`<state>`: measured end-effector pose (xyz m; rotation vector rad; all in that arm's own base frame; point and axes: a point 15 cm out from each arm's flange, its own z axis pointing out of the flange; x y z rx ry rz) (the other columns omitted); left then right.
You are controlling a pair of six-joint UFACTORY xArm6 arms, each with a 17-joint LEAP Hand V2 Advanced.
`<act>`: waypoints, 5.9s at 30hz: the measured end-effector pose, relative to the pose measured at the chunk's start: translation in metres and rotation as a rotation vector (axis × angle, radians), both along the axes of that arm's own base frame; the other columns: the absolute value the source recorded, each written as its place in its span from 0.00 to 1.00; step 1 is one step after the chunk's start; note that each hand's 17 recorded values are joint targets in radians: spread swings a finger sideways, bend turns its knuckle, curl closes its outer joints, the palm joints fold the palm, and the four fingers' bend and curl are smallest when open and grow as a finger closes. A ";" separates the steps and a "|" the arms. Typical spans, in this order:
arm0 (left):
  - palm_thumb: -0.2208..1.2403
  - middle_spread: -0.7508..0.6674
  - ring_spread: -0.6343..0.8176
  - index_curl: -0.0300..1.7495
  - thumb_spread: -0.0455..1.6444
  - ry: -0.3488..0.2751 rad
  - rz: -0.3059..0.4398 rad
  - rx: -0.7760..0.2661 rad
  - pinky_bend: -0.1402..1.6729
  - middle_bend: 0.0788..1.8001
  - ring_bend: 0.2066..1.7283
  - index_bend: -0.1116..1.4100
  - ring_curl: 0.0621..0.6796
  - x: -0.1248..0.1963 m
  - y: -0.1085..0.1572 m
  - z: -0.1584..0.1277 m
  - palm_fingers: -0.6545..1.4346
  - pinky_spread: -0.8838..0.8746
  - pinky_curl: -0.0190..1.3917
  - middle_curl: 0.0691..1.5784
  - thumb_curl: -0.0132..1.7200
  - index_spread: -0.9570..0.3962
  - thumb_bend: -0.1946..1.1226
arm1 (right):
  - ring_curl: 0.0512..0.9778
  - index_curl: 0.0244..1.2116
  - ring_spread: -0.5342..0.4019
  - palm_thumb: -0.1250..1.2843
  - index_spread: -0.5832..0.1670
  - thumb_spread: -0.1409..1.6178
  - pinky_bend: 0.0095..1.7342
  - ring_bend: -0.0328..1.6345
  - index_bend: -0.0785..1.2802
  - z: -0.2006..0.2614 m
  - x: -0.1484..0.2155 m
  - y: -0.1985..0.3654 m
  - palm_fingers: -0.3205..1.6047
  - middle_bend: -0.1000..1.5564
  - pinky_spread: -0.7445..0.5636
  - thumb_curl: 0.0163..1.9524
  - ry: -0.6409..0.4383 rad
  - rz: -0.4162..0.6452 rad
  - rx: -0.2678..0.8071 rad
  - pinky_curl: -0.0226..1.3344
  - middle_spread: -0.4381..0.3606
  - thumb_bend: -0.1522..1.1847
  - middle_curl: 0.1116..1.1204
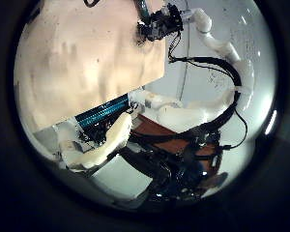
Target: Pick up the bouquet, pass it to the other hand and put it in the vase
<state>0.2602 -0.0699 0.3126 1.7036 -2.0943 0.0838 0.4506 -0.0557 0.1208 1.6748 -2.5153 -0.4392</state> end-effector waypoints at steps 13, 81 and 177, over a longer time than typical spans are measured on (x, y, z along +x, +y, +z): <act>0.53 0.96 0.91 0.17 0.59 0.005 0.007 0.000 0.21 0.06 0.16 0.18 0.25 0.000 0.002 -0.002 0.30 0.84 0.24 0.12 0.19 0.99 0.13 | 0.31 0.38 0.25 0.64 0.34 0.63 0.50 0.66 0.38 0.017 -0.007 0.005 0.81 0.57 0.19 0.20 0.037 0.024 0.023 0.23 0.27 0.10 0.42; 0.37 0.90 0.85 0.18 0.54 -0.226 0.226 -0.621 0.21 0.07 0.19 0.18 0.25 0.117 -0.004 0.134 0.33 0.81 0.24 0.16 0.19 0.96 0.12 | 0.66 0.85 0.36 0.92 0.41 0.15 0.67 0.87 0.83 0.248 -0.059 0.197 0.75 0.88 0.39 0.47 -0.735 0.452 1.325 0.67 0.38 0.10 0.68; 0.88 0.15 0.15 0.37 0.32 -0.378 0.268 -0.826 0.72 0.55 0.81 0.56 0.79 0.129 -0.048 0.164 0.83 0.17 0.43 0.61 0.37 0.30 0.14 | 0.46 0.54 0.42 0.62 0.44 0.61 0.52 0.65 0.20 0.194 -0.069 0.248 0.21 0.48 0.31 0.28 -0.646 0.646 0.812 0.56 0.49 0.09 0.45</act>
